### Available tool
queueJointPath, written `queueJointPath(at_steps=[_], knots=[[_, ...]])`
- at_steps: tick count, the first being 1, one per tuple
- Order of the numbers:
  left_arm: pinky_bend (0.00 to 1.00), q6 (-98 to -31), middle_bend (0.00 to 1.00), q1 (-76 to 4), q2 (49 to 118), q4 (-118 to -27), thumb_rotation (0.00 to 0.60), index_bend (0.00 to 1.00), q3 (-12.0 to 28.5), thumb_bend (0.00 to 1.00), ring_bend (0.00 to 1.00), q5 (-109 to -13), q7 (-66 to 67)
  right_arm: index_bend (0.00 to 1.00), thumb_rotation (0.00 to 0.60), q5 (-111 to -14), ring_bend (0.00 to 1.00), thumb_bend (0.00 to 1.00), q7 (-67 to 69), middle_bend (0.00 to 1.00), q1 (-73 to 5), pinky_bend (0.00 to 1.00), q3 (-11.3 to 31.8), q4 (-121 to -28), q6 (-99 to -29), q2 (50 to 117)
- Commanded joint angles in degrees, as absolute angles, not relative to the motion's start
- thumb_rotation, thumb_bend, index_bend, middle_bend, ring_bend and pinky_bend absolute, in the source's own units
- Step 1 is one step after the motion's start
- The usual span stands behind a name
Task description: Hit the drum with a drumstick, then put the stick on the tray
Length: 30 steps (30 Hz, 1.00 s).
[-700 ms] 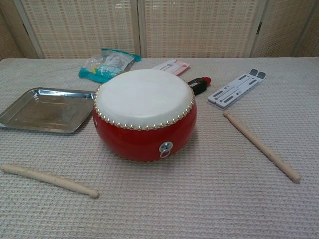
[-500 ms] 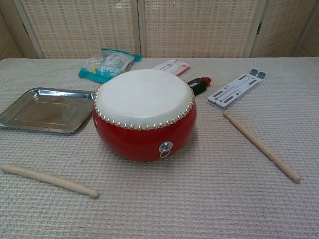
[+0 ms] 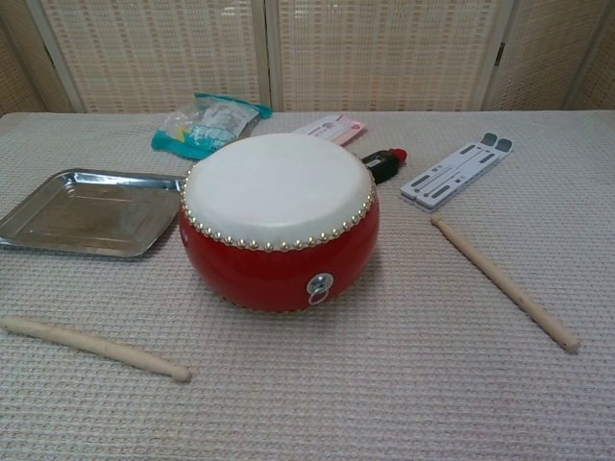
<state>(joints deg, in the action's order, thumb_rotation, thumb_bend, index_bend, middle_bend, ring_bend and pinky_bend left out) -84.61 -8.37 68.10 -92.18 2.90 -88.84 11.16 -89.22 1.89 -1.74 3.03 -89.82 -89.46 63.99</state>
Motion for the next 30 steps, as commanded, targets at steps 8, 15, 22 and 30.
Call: queueJointPath(at_steps=[8,15,22,30], knots=[[0.12,-76.7,0.26,-14.4,71.1,-90.3,0.6,0.33,0.1,0.35,0.2,-95.2,7.7,0.0,0.6,-90.1,0.0,0.25,2.6,0.05,-1.2,0.0,2.7,-89.6,-90.5,63.7],[0.12,-70.8,0.26,-18.4,74.8,-89.5,0.6,0.38,-1.1,0.38,0.2,-96.6,6.8,0.0,0.6,-90.4,0.0,0.25,3.2,0.05,-0.7,0.0,2.5,-89.2,-91.2,63.8],[0.12,-65.9,0.26,-20.3,77.6,-90.5,0.6,0.39,-1.5,0.36,0.2,-93.9,9.7,0.0,0.6,-90.6,0.0,0.25,4.1,0.05,-0.3,0.0,2.3,-88.7,-91.6,63.9],[0.1,-64.7,0.25,-19.9,82.1,-90.4,0.6,0.4,-1.4,0.31,0.18,-89.5,14.7,0.0,0.6,-90.6,0.0,0.25,5.0,0.05,-0.4,0.0,2.3,-87.9,-91.4,64.1]])
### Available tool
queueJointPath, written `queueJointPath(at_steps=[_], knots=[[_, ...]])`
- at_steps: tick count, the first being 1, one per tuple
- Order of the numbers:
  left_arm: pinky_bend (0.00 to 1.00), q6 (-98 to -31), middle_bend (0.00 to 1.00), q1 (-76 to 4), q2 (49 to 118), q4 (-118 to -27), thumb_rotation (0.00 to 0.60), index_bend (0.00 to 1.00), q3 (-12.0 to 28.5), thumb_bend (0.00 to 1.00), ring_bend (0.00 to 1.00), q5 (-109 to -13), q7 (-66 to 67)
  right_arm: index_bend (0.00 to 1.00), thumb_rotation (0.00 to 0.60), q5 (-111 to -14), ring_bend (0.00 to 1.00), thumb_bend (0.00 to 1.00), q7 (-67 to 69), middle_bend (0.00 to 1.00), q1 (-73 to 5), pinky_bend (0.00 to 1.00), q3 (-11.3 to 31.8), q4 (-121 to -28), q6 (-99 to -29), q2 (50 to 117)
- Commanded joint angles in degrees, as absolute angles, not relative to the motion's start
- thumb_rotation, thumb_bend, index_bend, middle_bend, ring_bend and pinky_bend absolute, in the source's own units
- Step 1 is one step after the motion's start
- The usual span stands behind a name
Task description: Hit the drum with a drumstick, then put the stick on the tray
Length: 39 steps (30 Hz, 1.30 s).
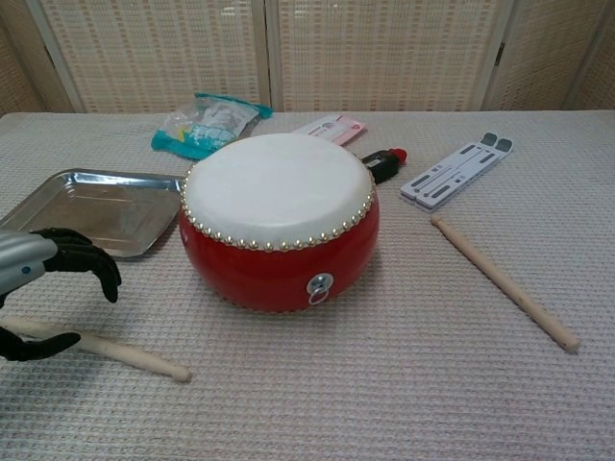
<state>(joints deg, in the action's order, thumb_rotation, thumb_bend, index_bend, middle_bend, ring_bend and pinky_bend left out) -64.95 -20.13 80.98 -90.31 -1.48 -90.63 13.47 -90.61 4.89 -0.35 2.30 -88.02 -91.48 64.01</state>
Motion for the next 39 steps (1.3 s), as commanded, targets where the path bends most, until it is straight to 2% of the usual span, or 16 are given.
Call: queueJointPath(at_steps=[1,4,7,13,39], knots=[[0.08,-64.7,0.24,-19.8,82.7,-90.4,0.6,0.4,-1.4,0.31,0.15,-89.1,15.3,0.0,0.6,-90.6,0.0,0.25,5.0,0.05,-0.4,0.0,2.3,-87.8,-91.4,64.1],[0.02,-65.2,0.19,-19.5,84.4,-90.2,0.6,0.41,-1.5,0.31,0.04,-88.3,17.4,0.0,0.6,-90.7,0.0,0.25,5.3,0.05,-0.5,0.0,2.3,-87.6,-91.1,64.1],[0.0,-65.9,0.15,-19.1,86.1,-89.8,0.6,0.43,-1.4,0.31,0.0,-87.5,19.3,0.0,0.6,-90.7,0.0,0.25,5.8,0.05,-0.5,0.0,2.2,-87.4,-91.1,64.1],[0.0,-66.6,0.1,-18.7,88.9,-88.7,0.6,0.45,-1.5,0.3,0.0,-86.3,22.6,0.0,0.6,-90.8,0.0,0.25,6.7,0.05,-0.4,0.0,2.1,-86.9,-91.0,64.1],[0.0,-66.1,0.11,-19.0,92.8,-86.4,0.6,0.49,-0.9,0.34,0.0,-81.4,25.5,0.0,0.6,-90.5,0.0,0.25,9.7,0.05,-0.1,0.0,2.0,-84.7,-91.0,64.3]])
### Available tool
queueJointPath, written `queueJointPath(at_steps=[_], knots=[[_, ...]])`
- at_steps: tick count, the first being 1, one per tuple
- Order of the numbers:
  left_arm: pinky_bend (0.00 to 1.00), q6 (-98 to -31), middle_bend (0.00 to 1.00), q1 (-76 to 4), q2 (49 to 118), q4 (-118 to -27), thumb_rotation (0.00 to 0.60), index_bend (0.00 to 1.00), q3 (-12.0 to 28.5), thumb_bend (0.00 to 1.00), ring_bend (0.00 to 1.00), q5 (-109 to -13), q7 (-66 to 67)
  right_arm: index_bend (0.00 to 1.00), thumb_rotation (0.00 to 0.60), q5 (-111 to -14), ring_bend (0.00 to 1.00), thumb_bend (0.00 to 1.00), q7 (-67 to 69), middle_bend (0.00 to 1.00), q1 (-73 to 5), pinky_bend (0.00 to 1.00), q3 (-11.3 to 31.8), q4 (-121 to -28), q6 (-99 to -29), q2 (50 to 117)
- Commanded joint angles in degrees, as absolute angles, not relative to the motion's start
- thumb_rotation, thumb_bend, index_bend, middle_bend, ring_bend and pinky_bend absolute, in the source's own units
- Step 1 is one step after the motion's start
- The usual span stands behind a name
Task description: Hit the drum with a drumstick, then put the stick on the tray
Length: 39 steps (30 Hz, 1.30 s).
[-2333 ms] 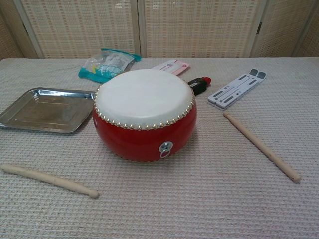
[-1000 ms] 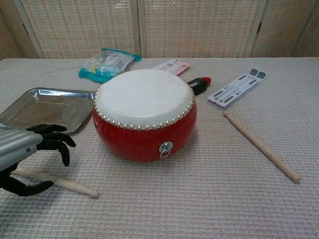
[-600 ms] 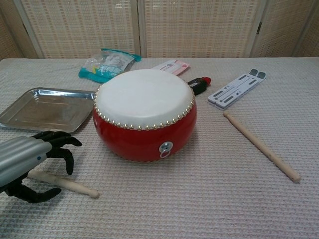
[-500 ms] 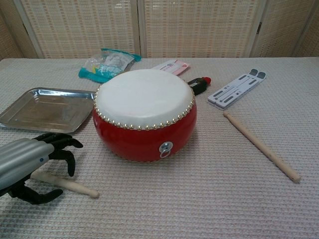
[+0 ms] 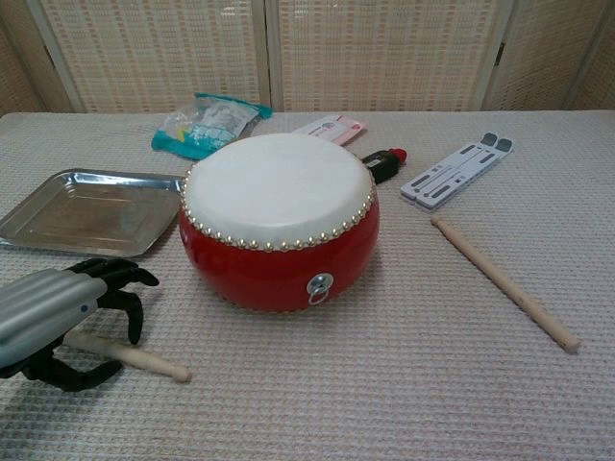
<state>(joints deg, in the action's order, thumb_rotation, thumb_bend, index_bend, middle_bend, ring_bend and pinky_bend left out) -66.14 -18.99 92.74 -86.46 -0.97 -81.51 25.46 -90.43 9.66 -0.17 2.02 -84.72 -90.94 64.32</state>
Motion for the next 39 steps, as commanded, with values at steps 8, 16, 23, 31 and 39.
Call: queueJointPath(at_steps=[8,16,23,31,39], knots=[[0.0,-65.8,0.11,-19.3,92.8,-86.0,0.6,0.5,-1.0,0.35,0.0,-80.6,25.6,0.0,0.6,-90.5,0.0,0.25,9.8,0.05,0.0,0.0,1.9,-84.7,-91.1,64.3],[0.0,-65.9,0.12,-19.4,93.2,-85.4,0.6,0.53,-1.1,0.35,0.0,-80.4,24.8,0.0,0.6,-90.5,0.0,0.25,9.8,0.05,0.1,0.0,1.9,-84.8,-91.0,64.3],[0.0,-67.4,0.17,-18.7,93.0,-86.1,0.6,0.59,-0.8,0.39,0.0,-81.0,18.9,0.0,0.6,-90.7,0.0,0.25,9.9,0.05,0.1,0.0,1.9,-85.0,-91.3,64.2],[0.0,-69.3,0.22,-16.7,86.5,-94.8,0.6,0.59,1.0,0.39,0.01,-81.1,-3.6,0.0,0.6,-91.0,0.0,0.25,10.1,0.05,0.2,0.0,1.7,-85.2,-91.4,63.9],[0.07,-70.7,0.3,-15.4,81.4,-98.6,0.6,0.59,2.6,0.41,0.12,-82.4,-24.9,0.0,0.6,-91.3,0.0,0.25,9.7,0.05,0.1,0.0,1.6,-85.4,-91.3,63.9]])
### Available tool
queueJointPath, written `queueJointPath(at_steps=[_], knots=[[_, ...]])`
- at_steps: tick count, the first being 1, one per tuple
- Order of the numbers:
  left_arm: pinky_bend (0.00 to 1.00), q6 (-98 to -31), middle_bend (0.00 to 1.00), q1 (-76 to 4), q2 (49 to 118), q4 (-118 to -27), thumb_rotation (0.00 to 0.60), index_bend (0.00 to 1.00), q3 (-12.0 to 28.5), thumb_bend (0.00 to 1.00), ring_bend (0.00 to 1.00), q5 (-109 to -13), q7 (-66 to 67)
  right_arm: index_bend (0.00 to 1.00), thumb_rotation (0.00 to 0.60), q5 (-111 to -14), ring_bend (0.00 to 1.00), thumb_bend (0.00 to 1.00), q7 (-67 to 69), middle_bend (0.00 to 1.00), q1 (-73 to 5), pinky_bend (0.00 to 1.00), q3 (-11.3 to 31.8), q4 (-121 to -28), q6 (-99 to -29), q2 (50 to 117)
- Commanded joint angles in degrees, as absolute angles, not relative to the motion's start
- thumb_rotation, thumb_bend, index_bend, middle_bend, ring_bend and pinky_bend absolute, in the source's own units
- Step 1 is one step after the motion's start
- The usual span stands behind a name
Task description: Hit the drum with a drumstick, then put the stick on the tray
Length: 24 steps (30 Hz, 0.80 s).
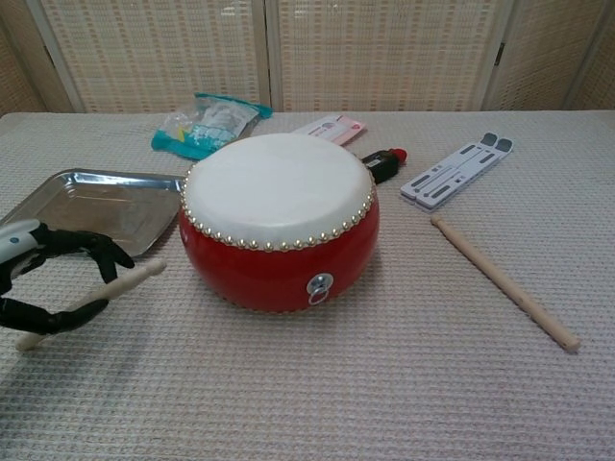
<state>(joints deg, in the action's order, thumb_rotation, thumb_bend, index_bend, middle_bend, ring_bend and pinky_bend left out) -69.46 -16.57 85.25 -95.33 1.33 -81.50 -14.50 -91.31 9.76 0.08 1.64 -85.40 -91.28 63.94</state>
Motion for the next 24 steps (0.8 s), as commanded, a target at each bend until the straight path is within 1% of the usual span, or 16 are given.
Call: queueJointPath(at_steps=[1,2,3,5,6,9,16,24], knots=[[0.1,-70.7,0.31,-15.3,81.1,-98.9,0.6,0.59,2.8,0.41,0.13,-82.3,-27.2,0.0,0.6,-91.3,0.0,0.25,9.7,0.05,0.1,0.0,1.6,-85.5,-91.2,63.9],[0.12,-70.5,0.33,-15.2,80.6,-99.2,0.6,0.59,3.0,0.42,0.16,-82.4,-30.6,0.0,0.6,-91.3,0.0,0.25,9.6,0.05,0.0,0.0,1.6,-85.5,-91.2,63.9],[0.15,-69.9,0.35,-14.9,79.8,-100.7,0.6,0.59,3.7,0.42,0.18,-81.6,-40.0,0.0,0.6,-91.4,0.0,0.25,9.4,0.05,0.0,0.0,1.7,-85.7,-91.2,63.8],[0.18,-68.3,0.38,-15.2,77.9,-99.9,0.6,0.59,3.8,0.42,0.23,-83.3,-52.8,0.0,0.6,-91.5,0.0,0.25,8.9,0.05,0.0,0.0,1.7,-86.2,-91.4,63.6],[0.19,-68.0,0.39,-15.4,77.5,-99.1,0.6,0.59,3.6,0.42,0.23,-84.2,-56.2,0.0,0.6,-91.5,0.0,0.25,8.7,0.05,0.1,0.0,1.7,-86.4,-91.4,63.5],[0.2,-67.6,0.39,-15.9,77.5,-96.4,0.6,0.59,2.8,0.42,0.24,-86.9,-64.5,0.0,0.6,-91.4,0.0,0.25,8.2,0.05,0.1,0.0,1.7,-86.8,-91.5,63.4],[0.21,-67.5,0.39,-17.1,79.4,-91.5,0.6,0.58,2.0,0.42,0.24,-89.0,-82.9,0.0,0.6,-91.4,0.0,0.25,7.3,0.05,0.2,0.0,1.7,-87.7,-91.6,63.1],[0.23,-67.2,0.39,-18.3,83.1,-85.0,0.6,0.57,1.1,0.42,0.24,-89.7,-91.2,0.0,0.6,-91.5,0.0,0.25,6.4,0.05,0.4,0.0,2.0,-89.9,-92.2,61.4]])
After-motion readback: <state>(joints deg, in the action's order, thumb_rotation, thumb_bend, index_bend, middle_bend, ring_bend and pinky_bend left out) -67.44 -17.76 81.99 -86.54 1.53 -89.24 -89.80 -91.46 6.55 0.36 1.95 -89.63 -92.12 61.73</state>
